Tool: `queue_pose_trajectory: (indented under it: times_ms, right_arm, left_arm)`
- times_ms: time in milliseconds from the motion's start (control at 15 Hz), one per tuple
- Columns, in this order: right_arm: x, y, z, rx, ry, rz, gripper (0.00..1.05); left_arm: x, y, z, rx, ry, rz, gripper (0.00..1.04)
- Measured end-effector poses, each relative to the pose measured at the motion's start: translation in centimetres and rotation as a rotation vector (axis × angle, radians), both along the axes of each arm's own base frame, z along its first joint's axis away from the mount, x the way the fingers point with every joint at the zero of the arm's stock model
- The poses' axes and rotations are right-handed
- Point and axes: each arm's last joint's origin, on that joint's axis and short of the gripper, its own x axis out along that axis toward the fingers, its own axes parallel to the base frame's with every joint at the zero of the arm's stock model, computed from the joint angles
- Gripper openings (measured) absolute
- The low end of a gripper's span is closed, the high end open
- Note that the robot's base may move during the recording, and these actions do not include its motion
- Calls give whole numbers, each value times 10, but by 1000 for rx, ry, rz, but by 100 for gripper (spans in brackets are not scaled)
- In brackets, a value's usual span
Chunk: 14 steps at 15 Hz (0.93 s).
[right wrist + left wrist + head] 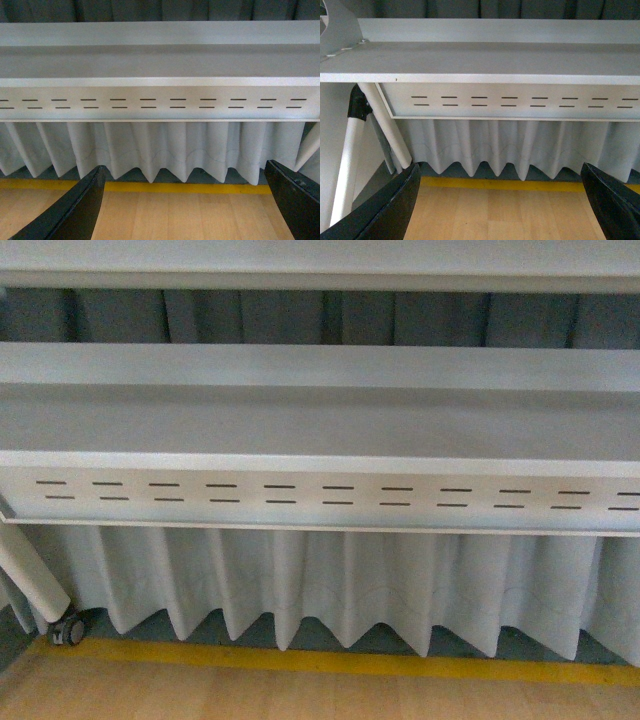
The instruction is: Wind up and store yellow beetle toy
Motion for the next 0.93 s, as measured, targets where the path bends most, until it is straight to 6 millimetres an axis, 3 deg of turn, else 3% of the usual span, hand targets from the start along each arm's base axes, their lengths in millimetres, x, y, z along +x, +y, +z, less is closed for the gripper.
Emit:
queue_pose_trajectory:
  times_ms: [932]
  right_arm:
    - [0,0,0,0,0,0,98]
  left_arm:
    - [0,0,0,0,0,0,98]
